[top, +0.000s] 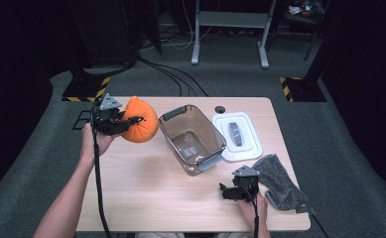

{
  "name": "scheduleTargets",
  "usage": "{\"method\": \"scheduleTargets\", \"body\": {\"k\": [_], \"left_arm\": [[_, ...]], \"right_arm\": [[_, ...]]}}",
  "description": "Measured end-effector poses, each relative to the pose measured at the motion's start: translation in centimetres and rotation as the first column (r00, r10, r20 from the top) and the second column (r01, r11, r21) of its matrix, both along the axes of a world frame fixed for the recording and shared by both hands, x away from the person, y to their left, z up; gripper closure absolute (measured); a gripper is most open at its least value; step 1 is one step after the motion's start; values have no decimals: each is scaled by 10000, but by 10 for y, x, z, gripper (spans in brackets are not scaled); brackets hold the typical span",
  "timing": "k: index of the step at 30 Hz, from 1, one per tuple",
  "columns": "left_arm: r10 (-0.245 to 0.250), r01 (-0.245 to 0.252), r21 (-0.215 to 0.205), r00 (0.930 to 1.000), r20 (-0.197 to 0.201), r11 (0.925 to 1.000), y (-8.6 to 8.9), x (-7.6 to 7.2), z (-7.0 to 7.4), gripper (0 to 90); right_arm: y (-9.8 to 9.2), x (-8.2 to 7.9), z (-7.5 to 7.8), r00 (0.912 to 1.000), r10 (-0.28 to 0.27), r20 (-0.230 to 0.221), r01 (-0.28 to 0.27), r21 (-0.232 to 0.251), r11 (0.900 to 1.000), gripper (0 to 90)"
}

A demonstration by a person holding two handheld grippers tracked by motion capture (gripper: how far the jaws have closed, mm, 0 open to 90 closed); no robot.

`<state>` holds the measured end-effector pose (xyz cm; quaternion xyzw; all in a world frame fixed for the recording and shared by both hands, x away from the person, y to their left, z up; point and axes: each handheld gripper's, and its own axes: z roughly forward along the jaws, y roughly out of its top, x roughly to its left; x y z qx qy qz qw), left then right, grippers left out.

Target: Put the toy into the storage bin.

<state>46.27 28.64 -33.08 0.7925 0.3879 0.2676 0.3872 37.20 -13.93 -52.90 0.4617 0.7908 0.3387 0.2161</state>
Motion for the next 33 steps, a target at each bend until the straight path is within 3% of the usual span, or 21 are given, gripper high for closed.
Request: {"method": "scheduleTargets", "body": {"k": [11, 16, 33], "left_arm": [[-96, 96, -21, 9998, 197, 10000, -12, 8, 18, 619], [-367, 364, 102, 9989, 304, 9993, -26, 12, 27, 614], [-955, 954, 31, 9953, 174, 9954, -70, 25, 25, 612]], "right_arm": [[0, 0, 0, 10000, 53, -17, -53, -42, 10000, 70], [0, 0, 0, 10000, 73, 16, -73, -86, 9999, 70], [0, -1, 0, 10000, 68, 42, -68, -72, 10000, 70]]}}
